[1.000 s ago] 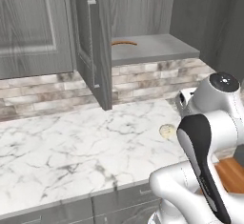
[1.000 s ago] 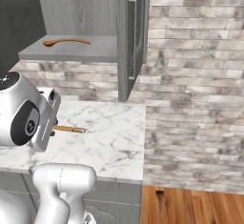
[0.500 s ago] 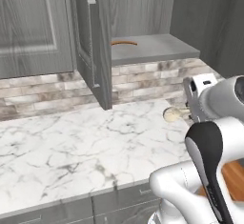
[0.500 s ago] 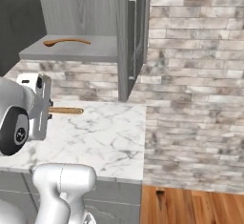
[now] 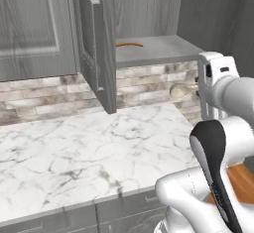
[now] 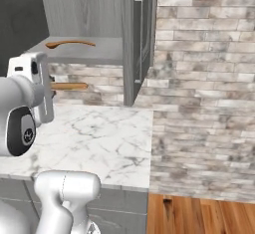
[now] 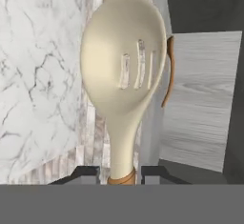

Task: Organize the utensils by type. Pick up the wooden spoons from the counter and place them in the open cabinet. Then pick up the metallic utensils from the counter and place them in the open drawer.

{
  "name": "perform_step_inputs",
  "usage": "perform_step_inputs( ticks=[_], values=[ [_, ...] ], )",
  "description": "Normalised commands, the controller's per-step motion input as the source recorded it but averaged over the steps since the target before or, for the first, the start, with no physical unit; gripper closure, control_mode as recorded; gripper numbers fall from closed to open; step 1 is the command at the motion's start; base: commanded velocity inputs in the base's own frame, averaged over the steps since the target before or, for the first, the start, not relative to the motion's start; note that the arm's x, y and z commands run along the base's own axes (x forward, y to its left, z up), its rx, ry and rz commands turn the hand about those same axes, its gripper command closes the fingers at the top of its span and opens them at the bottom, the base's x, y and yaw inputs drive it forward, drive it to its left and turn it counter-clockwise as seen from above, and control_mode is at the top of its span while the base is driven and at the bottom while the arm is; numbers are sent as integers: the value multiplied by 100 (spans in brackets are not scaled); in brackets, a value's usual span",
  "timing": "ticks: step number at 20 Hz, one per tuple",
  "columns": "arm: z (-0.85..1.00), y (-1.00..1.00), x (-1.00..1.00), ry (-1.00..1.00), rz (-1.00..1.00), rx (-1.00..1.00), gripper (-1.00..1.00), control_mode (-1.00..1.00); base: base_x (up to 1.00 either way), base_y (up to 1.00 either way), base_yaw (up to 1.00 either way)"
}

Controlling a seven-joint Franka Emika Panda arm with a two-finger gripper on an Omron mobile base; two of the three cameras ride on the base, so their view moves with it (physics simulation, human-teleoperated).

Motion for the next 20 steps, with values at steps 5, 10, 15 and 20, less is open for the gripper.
perform_step_inputs(
  ticks=[5, 10, 15, 20],
  values=[
    [52, -9, 50, -11, 0, 0, 100, -100, 0, 0, 0],
    [35, -13, 60, 7, 0, 4, 100, -100, 0, 0, 0],
    [23, -8, 64, 7, 0, 1, 100, -100, 0, 0, 0],
    [8, -10, 62, 1, 1, 0, 100, -100, 0, 0, 0]
  ],
)
